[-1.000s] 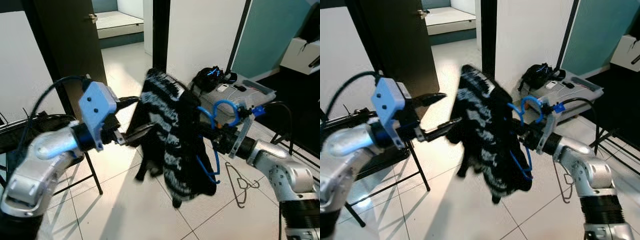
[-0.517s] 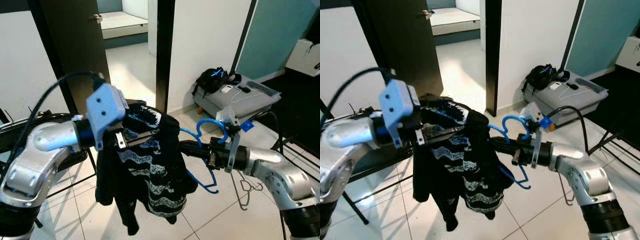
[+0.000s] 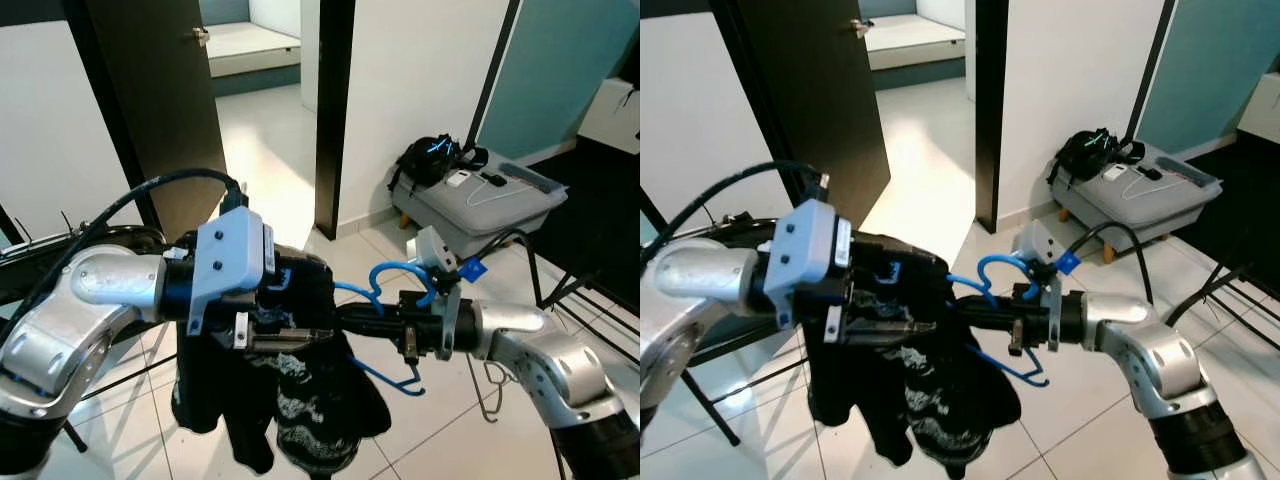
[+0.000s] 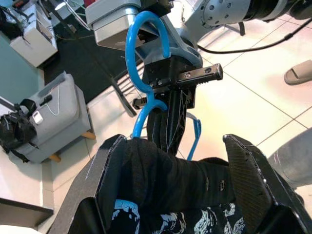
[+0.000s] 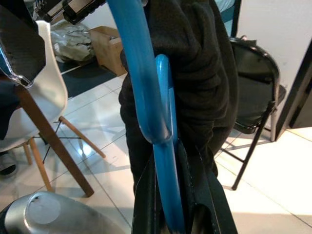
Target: Hang hanger
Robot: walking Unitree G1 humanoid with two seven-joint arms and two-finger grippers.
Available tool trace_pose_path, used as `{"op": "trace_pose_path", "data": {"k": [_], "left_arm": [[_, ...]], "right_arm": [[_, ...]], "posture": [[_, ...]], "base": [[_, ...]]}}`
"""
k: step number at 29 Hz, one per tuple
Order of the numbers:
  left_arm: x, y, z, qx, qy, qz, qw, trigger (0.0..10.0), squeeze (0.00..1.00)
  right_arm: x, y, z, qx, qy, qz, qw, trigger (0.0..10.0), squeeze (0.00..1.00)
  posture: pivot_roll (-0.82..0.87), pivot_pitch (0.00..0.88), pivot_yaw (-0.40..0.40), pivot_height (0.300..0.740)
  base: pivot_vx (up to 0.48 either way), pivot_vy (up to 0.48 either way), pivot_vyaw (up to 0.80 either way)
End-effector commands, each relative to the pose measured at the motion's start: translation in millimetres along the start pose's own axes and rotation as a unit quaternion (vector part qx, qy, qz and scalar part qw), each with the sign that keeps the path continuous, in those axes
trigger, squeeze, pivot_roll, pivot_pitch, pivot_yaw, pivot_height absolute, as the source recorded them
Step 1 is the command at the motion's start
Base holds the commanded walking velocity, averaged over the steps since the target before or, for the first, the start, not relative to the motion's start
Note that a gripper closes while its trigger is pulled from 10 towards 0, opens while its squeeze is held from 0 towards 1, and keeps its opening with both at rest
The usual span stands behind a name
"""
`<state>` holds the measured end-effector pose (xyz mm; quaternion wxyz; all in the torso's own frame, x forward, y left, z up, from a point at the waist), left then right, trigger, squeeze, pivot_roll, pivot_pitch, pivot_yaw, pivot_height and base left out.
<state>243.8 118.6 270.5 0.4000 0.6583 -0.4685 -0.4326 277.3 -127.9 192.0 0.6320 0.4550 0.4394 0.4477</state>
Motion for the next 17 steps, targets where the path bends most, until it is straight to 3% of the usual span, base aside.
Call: {"op": "trace_pose_path", "data": {"k": [1, 8, 12, 13, 14, 17], "left_arm": [[-2.7, -9.9, 1.9, 0.001, -0.009, -0.041, 0.999, 10.0, 0.00], [-6.1, -14.1, -6.9, 0.017, 0.020, -0.062, 0.998, 10.0, 0.00], [-5.3, 3.5, -14.9, 0.024, 0.045, -0.011, 0.999, 10.0, 0.00], [-5.9, 14.4, -19.8, 0.022, 0.060, 0.024, 0.998, 10.0, 0.00], [-6.6, 17.5, -20.7, 0.019, 0.060, 0.034, 0.997, 10.0, 0.18], [-7.1, 19.3, -21.1, 0.017, 0.058, 0.039, 0.997, 10.0, 0.18]], "right_arm": [[1.1, 11.2, -2.7, -0.027, 0.015, 0.021, 0.999, 10.0, 0.00], [0.7, 11.9, -5.6, -0.029, 0.026, 0.020, 0.999, 10.0, 0.00], [0.9, 12.3, -8.2, -0.028, 0.034, 0.020, 0.999, 10.0, 0.00], [1.0, 12.3, -9.1, -0.027, 0.036, 0.020, 0.999, 10.0, 0.00], [1.1, 12.4, -9.5, -0.027, 0.036, 0.020, 0.999, 10.0, 0.00], [1.2, 12.4, -9.8, -0.027, 0.037, 0.020, 0.999, 10.0, 0.00]], "posture": [[0.03, 0.000, 0.021, 0.740], [0.03, 0.000, 0.021, 0.740], [0.03, 0.000, 0.021, 0.740], [0.03, 0.000, 0.021, 0.740], [0.03, 0.000, 0.021, 0.740], [0.03, 0.000, 0.021, 0.740]], "base": [[0.000, 0.000, 0.00], [0.000, 0.000, 0.00], [0.000, 0.000, 0.00], [0.000, 0.000, 0.00], [0.000, 0.000, 0.00], [0.000, 0.000, 0.00]]}}
Point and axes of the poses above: a point about 5 cm out from each wrist's last joint towards the gripper, its own x axis pointing out of the wrist towards the gripper, its own y axis along the axis of the wrist's last joint, z = x × y, the point moved 1 cm from there along x, pointing out of the wrist towards the gripper, and after that the axes turned 14 degrees about -x, right-handed, at the moved point
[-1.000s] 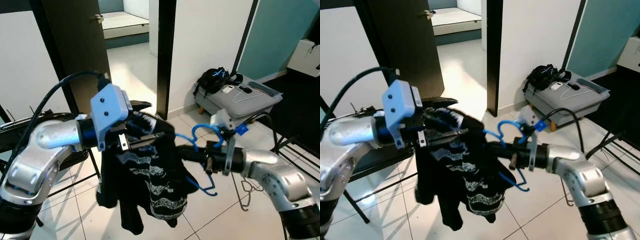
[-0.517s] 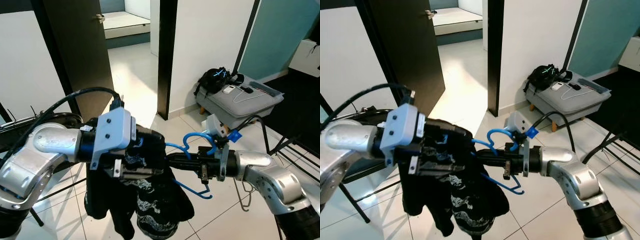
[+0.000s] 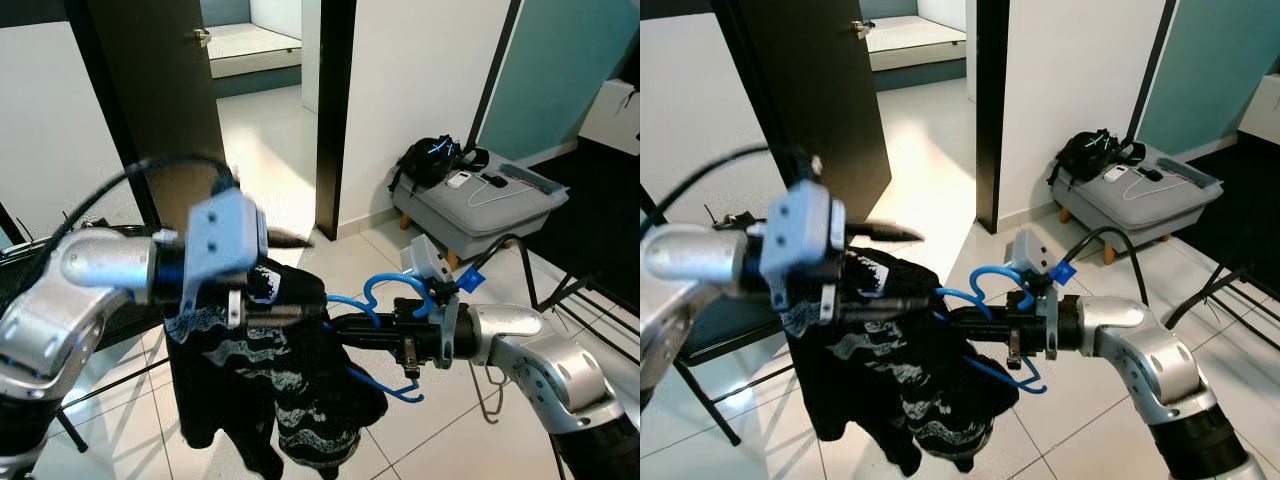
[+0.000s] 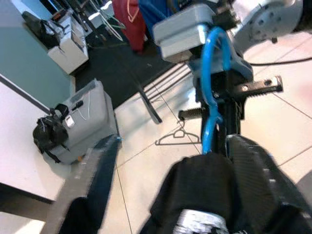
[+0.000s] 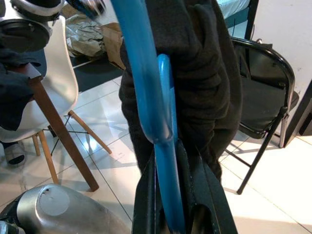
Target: Hang hanger
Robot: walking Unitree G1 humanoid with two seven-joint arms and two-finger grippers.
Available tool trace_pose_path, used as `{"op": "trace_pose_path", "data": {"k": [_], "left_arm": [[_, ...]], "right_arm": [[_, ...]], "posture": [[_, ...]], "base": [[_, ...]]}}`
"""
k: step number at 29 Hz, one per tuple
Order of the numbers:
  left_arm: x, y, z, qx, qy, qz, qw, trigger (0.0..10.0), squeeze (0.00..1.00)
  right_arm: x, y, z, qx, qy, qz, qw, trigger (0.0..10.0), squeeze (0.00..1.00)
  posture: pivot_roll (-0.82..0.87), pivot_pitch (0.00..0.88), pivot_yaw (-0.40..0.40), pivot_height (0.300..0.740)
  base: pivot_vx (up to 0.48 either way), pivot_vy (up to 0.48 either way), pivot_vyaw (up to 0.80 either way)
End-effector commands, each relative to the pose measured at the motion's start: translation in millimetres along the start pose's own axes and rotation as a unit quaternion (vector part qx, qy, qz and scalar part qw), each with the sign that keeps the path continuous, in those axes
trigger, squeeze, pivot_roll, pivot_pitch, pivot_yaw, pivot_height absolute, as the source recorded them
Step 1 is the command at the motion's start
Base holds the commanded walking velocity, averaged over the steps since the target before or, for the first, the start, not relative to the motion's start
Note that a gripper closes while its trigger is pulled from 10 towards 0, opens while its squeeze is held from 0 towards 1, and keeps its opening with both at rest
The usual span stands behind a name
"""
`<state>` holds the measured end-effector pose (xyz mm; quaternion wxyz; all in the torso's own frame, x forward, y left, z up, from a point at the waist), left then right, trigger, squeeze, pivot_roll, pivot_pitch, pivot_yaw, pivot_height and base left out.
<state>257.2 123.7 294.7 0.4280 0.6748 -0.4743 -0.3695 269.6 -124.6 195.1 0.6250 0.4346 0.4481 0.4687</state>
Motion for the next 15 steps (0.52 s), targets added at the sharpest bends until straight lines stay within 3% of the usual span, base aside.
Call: {"op": "trace_pose_path", "data": {"k": [1, 6, 10, 11, 12, 15], "left_arm": [[-1.7, 0.1, -0.7, -0.010, 0.001, 0.004, 1.000, 10.0, 1.00], [-4.7, -7.7, 1.3, -0.017, -0.007, -0.018, 1.000, 10.0, 1.00], [-10.1, -21.7, 12.1, -0.050, -0.047, -0.055, 0.996, 10.0, 1.00], [-11.3, -23.9, 14.6, -0.071, -0.058, -0.055, 0.994, 10.0, 0.25], [-12.1, -26.4, 17.0, -0.080, -0.066, -0.060, 0.993, 10.0, 0.00], [-12.7, -32.8, 17.5, -0.090, -0.065, -0.075, 0.991, 10.0, 0.00]], "right_arm": [[0.5, 7.7, -3.0, -0.012, 0.011, 0.017, 1.000, 10.0, 0.00], [0.6, 7.9, -4.0, -0.012, 0.012, 0.017, 1.000, 10.0, 0.00], [0.5, 8.1, -4.6, -0.012, 0.013, 0.017, 1.000, 10.0, 0.00], [0.4, 8.3, -4.8, -0.011, 0.013, 0.017, 1.000, 10.0, 0.00], [0.4, 8.5, -5.2, -0.011, 0.013, 0.018, 1.000, 10.0, 0.00], [0.7, 9.4, -6.8, -0.009, 0.018, 0.020, 1.000, 10.0, 0.00]], "posture": [[0.03, 0.000, 0.024, 0.740], [0.03, 0.000, 0.024, 0.740], [0.03, 0.000, 0.026, 0.740], [0.03, 0.000, 0.026, 0.740], [0.02, 0.000, 0.028, 0.740], [0.02, 0.000, 0.028, 0.740]], "base": [[0.000, 0.000, 0.00], [0.000, 0.000, 0.00], [0.000, 0.000, 0.00], [0.000, 0.000, 0.00], [0.000, 0.000, 0.00], [0.000, 0.000, 0.00]]}}
Point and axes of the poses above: a point about 5 cm out from each wrist's last joint towards the gripper, its own x axis pointing out of the wrist towards the gripper, its own y axis along the axis of the wrist's last joint, z = x × y, the point moved 1 cm from there along x, pointing out of the wrist towards the gripper, and after that the axes turned 14 degrees about -x, right-handed, at the moved point
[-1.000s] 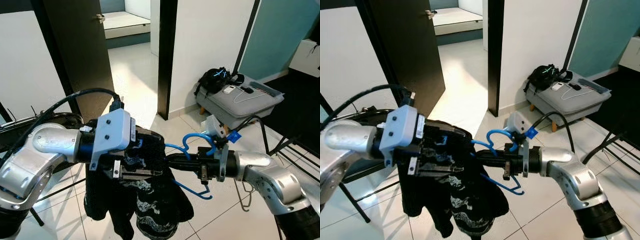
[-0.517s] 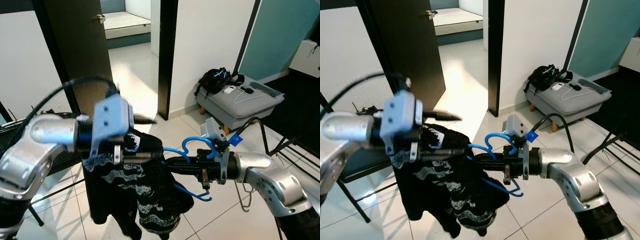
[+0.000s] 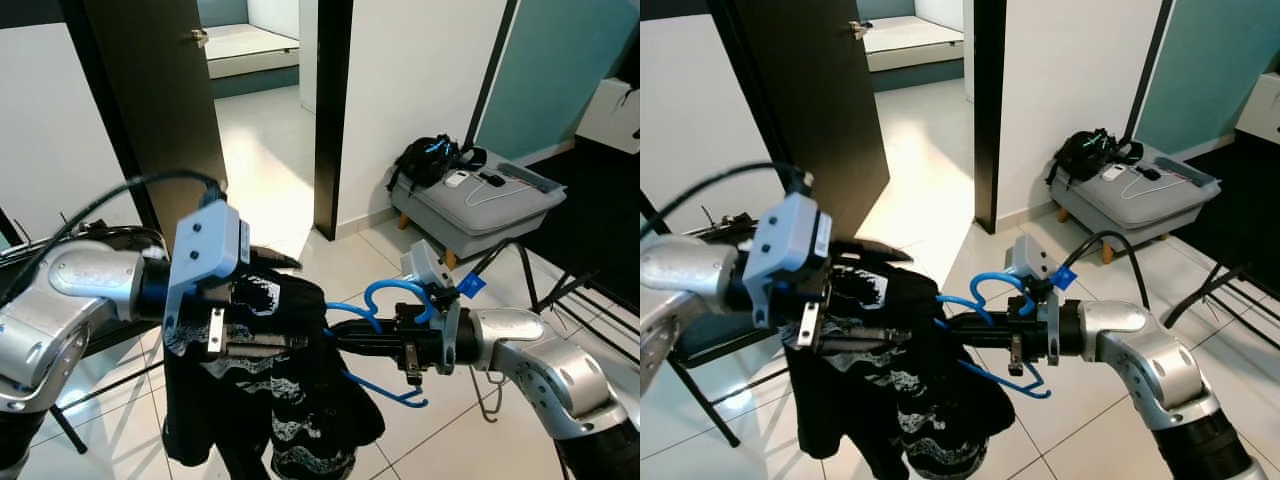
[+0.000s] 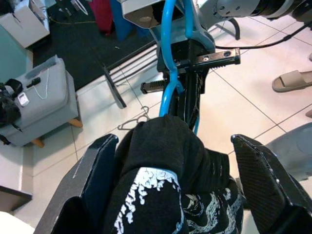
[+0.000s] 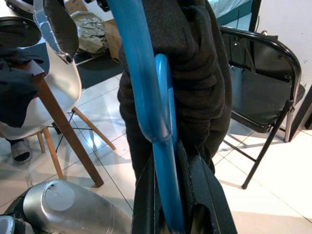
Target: Hang hanger
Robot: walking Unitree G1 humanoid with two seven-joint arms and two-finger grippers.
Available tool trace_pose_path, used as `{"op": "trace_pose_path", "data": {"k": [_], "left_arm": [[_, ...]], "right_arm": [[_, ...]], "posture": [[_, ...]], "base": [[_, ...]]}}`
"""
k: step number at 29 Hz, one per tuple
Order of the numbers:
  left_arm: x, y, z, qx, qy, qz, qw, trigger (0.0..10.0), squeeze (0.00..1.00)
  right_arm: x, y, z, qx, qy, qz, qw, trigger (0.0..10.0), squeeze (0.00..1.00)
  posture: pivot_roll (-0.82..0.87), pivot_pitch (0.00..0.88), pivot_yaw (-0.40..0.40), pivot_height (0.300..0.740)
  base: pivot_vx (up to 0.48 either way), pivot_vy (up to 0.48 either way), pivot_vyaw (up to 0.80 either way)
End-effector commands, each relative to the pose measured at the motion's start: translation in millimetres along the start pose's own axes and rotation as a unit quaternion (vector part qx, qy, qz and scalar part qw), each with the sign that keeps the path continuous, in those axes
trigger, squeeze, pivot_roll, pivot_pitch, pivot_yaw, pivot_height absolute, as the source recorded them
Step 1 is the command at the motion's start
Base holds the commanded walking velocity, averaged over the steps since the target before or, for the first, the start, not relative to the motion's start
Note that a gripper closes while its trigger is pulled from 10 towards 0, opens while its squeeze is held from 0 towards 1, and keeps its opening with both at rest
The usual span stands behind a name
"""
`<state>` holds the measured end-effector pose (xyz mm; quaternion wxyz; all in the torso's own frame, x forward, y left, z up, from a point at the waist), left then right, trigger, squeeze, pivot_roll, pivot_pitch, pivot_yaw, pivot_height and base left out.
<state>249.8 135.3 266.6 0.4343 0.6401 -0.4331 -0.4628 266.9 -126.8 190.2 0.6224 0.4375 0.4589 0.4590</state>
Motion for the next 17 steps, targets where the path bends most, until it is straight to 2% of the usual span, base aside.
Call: {"op": "trace_pose_path", "data": {"k": [1, 8, 9, 10, 11, 17], "left_arm": [[-1.2, -7.6, 2.3, -0.013, -0.008, -0.027, 1.000, 10.0, 0.00], [0.4, -14.2, -4.9, -0.002, 0.018, -0.056, 0.998, 10.0, 0.00], [1.1, -14.4, -5.7, -0.001, 0.020, -0.060, 0.998, 8.0, 0.00], [1.1, -14.4, -5.7, -0.001, 0.020, -0.060, 0.998, 8.0, 0.00], [1.6, -14.4, -5.6, -0.001, 0.018, -0.062, 0.998, 0.0, 0.00], [0.8, -18.9, 0.5, -0.008, -0.002, -0.081, 0.997, 0.0, 0.00]], "right_arm": [[2.3, 14.0, -3.8, -0.022, 0.016, 0.028, 0.999, 10.0, 0.00], [3.0, 15.3, -8.3, -0.022, 0.028, 0.028, 0.999, 10.0, 0.00], [3.1, 15.5, -8.7, -0.022, 0.030, 0.027, 0.999, 10.0, 0.00], [3.1, 15.5, -8.7, -0.022, 0.030, 0.027, 0.999, 10.0, 0.00], [3.1, 15.5, -8.8, -0.023, 0.030, 0.026, 0.999, 10.0, 0.00], [3.1, 14.7, -8.5, -0.026, 0.029, 0.021, 0.999, 10.0, 0.00]], "posture": [[0.02, 0.000, 0.028, 0.740], [0.02, 0.000, 0.028, 0.740], [0.02, 0.000, 0.028, 0.740], [0.02, 0.000, 0.028, 0.740], [0.02, 0.000, 0.028, 0.740], [0.02, 0.000, 0.028, 0.740]], "base": [[0.000, 0.000, 0.00], [0.000, 0.000, 0.00], [0.000, 0.000, 0.00], [0.000, 0.000, 0.00], [0.000, 0.000, 0.00], [0.000, 0.000, 0.00]]}}
Point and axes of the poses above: a point about 5 cm out from each wrist's last joint towards the gripper, its own x axis pointing out of the wrist towards the gripper, its own y axis along the axis of the wrist's last joint, z = x × y, the point moved 1 cm from there along x, pointing out of the wrist towards the gripper, and after that the axes turned 14 degrees about -x, right-handed, at the moved point
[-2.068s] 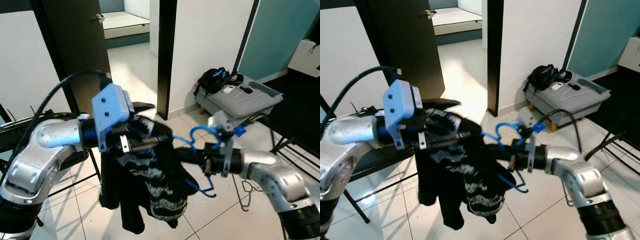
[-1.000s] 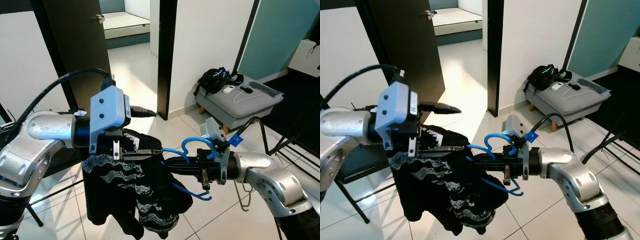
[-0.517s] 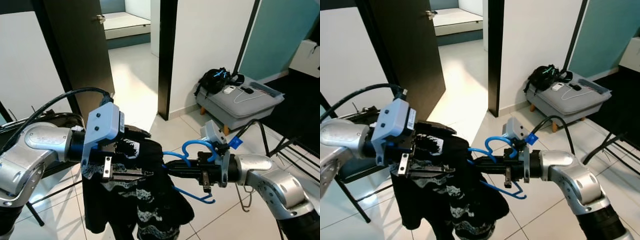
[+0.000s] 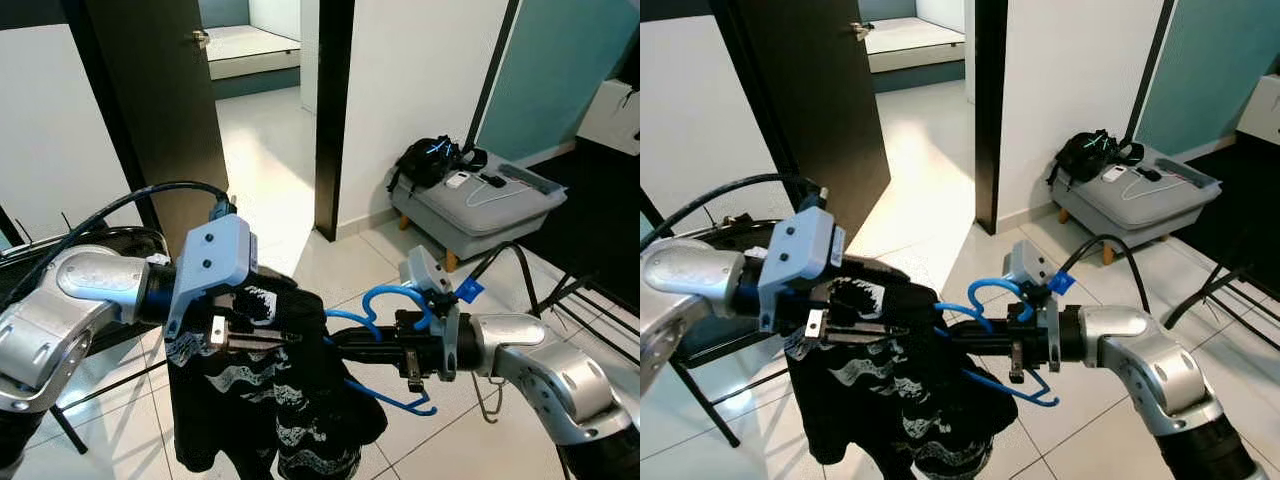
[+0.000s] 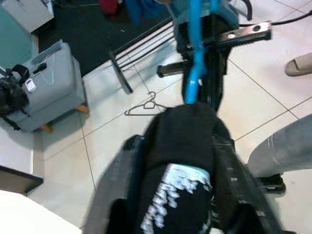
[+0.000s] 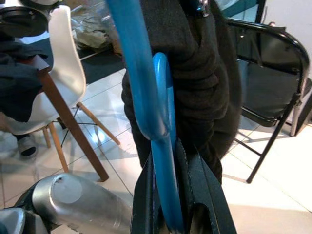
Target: Hang hanger
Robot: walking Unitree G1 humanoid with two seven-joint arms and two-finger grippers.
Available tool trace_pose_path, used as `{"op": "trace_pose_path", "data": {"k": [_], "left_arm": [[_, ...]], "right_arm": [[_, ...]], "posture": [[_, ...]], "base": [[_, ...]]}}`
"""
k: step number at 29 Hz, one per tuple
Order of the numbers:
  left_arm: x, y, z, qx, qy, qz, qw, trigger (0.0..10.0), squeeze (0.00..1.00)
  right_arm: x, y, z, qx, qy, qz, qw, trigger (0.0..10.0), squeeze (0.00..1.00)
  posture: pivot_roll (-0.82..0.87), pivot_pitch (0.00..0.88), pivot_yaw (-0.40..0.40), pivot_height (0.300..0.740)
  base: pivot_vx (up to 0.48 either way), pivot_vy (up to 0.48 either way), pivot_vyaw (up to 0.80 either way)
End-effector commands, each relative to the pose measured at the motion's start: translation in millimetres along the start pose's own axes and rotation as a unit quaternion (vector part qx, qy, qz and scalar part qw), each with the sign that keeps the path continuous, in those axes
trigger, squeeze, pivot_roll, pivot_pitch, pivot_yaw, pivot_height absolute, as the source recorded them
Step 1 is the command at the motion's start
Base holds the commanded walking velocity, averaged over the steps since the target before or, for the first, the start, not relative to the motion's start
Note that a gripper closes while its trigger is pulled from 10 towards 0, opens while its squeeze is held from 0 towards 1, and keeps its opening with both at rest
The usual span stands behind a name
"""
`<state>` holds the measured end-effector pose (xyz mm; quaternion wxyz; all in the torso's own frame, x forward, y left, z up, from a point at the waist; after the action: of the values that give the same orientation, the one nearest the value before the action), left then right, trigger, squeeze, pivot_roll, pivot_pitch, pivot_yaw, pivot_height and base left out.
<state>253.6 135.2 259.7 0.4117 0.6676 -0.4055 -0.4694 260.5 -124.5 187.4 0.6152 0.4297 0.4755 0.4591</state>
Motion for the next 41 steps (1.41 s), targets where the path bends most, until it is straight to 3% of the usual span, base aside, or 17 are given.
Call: {"op": "trace_pose_path", "data": {"k": [1, 17, 28, 32, 33, 37, 39, 41], "left_arm": [[-0.3, -14.1, 5.4, -0.016, -0.020, -0.050, 0.998, 0.0, 0.00], [2.8, -36.2, 16.1, 0.021, -0.055, -0.151, 0.987, 0.0, 0.00], [7.5, -39.7, 16.9, 0.030, -0.058, -0.160, 0.985, 0.0, 0.00], [8.1, -38.0, 14.2, 0.034, -0.047, -0.151, 0.987, 0.0, 0.00], [6.6, -37.3, 9.2, 0.037, -0.029, -0.147, 0.988, 0.0, 0.00], [1.7, -33.4, -4.6, 0.037, 0.020, -0.121, 0.992, 0.0, 0.00], [1.7, -33.4, -4.6, 0.037, 0.020, -0.121, 0.992, 0.0, 0.00], [-8.3, -30.4, -21.7, 0.038, 0.085, -0.097, 0.991, 0.0, 0.00]], "right_arm": [[1.4, 15.0, -1.4, -0.033, 0.011, 0.023, 0.999, 10.0, 0.00], [4.0, 9.0, 1.4, -0.045, 0.005, -0.009, 0.999, 10.0, 0.00], [4.6, 12.2, 7.8, -0.056, -0.015, -0.004, 0.998, 10.0, 0.00], [3.6, 19.3, 15.0, -0.041, -0.039, 0.030, 0.998, 10.0, 0.00], [1.4, 25.2, 19.6, -0.032, -0.054, 0.057, 0.996, 10.0, 1.00], [-5.2, 29.6, 25.2, -0.026, -0.075, 0.080, 0.994, 10.0, 1.00], [-5.2, 29.6, 25.2, -0.026, -0.075, 0.080, 0.994, 10.0, 1.00], [-21.3, 27.8, 31.4, -0.023, -0.110, 0.082, 0.990, 10.0, 1.00]], "posture": [[0.02, 0.000, 0.027, 0.740], [0.02, 0.000, 0.032, 0.740], [0.02, 0.000, 0.030, 0.740], [0.02, 0.000, 0.028, 0.740], [0.02, 0.000, 0.025, 0.740], [0.02, 0.000, 0.022, 0.740], [0.02, 0.000, 0.022, 0.740], [0.01, 0.000, 0.019, 0.740]], "base": [[0.000, 0.000, 0.00], [0.000, 0.000, 0.00], [0.000, 0.000, 0.00], [0.000, 0.000, 0.00], [0.000, 0.000, 0.00], [0.000, 0.000, 0.00], [0.000, 0.000, 0.00], [0.000, 0.000, 0.00]]}}
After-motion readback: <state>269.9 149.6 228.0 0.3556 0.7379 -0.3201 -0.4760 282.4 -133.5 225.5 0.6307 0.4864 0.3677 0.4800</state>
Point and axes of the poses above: a point about 5 cm out from each wrist's last joint towards the gripper, its own x axis pointing out of the wrist towards the gripper, its own y axis along the axis of the wrist's last joint, z = x × y, the point moved 1 cm from there along x, pointing out of the wrist towards the gripper, and after that the axes turned 14 degrees about -x, right-handed, at the moved point
